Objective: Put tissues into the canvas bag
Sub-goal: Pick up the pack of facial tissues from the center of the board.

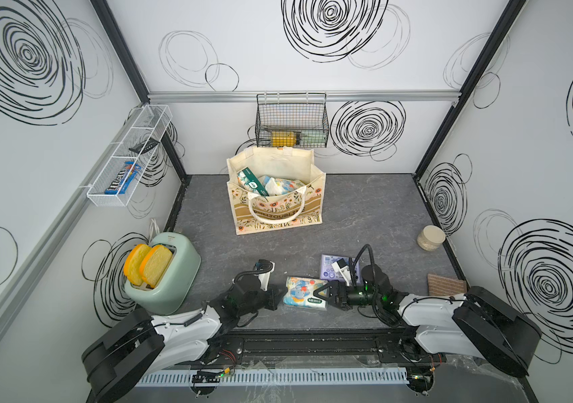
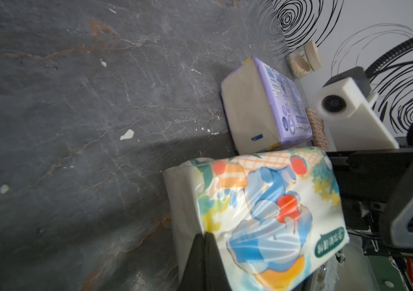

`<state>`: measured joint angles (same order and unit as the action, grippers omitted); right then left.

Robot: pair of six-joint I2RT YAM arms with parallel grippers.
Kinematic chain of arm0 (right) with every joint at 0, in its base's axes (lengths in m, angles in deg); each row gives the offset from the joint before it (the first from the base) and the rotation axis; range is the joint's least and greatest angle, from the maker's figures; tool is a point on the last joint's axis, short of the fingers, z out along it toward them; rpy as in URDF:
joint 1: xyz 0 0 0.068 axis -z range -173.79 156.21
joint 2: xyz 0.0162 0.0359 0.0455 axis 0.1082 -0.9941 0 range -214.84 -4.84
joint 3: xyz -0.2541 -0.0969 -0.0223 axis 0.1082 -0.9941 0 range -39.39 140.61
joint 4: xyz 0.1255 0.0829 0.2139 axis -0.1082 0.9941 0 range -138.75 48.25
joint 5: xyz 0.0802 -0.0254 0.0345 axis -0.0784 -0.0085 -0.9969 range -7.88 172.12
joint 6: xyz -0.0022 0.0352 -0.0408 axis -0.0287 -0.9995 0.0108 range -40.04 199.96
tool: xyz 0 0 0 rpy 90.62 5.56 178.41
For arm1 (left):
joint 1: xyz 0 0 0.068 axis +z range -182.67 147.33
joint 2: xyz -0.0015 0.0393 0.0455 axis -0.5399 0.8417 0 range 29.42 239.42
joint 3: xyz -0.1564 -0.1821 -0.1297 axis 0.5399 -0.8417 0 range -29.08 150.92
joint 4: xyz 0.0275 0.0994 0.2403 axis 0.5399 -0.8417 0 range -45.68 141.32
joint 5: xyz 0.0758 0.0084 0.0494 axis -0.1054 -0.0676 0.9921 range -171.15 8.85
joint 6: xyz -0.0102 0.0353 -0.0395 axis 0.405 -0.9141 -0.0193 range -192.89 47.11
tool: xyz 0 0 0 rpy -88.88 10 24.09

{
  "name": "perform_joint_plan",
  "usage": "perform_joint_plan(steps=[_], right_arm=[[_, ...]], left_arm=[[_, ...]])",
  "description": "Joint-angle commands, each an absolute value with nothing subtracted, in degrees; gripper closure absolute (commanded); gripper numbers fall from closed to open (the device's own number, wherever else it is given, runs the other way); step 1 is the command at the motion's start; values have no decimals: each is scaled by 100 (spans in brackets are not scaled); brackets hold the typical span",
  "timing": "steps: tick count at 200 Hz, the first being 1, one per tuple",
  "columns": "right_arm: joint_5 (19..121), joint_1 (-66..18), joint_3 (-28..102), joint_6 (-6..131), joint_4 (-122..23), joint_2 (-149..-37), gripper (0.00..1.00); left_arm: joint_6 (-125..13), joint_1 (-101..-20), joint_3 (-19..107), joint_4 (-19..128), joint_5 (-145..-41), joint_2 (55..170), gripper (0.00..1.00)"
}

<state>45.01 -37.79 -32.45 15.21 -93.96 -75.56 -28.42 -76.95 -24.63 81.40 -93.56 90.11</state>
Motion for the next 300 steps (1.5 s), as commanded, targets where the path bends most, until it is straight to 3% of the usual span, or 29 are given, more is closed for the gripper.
perform_joint_plan(steps=[1,144,166,191,213,217,228,237,243,262,300], right_arm=[[4711,-3863,-3199,1489,-9642,-7307,6],[5240,-4335,-2463,1957,-8368,-7668,22],[5257,-4335,-2427,1997,-8289,-7648,31],[5285,-4331,-2445,1993,-8264,-7639,59],[5280,-4336,-2453,1993,-8259,-7637,61],[5272,-4330,-2453,1993,-8259,-7638,61],[5259,-4335,-2440,2001,-8244,-7630,61],[5250,-4331,-2431,2008,-8228,-7623,61],[5250,-4334,-2427,2026,-8201,-7608,61],[5236,-4336,-2368,2100,-8057,-7523,61],[5100,-4183,-2106,2338,-7544,-7187,62]], left_arm=[[-2774,-7740,-2636,7690,-9566,8926,100],[-2653,-8260,-2363,7608,-9392,8813,100],[-2671,-8262,-2372,7601,-9397,8788,100],[-2691,-8260,-2363,7554,-9398,8706,100],[-2699,-8260,-2316,7411,-9381,8555,100],[-2710,-8260,-2306,7379,-9365,8510,89],[-2719,-8238,-2293,7279,-9330,8355,43],[-2703,-8205,-2248,7132,-9289,8185,19],[-2701,-8177,-2190,6977,-9270,8038,9],[-2768,-8085,-1824,6269,-9226,7390,1],[-3332,-7919,-511,4532,-8702,5963,4]])
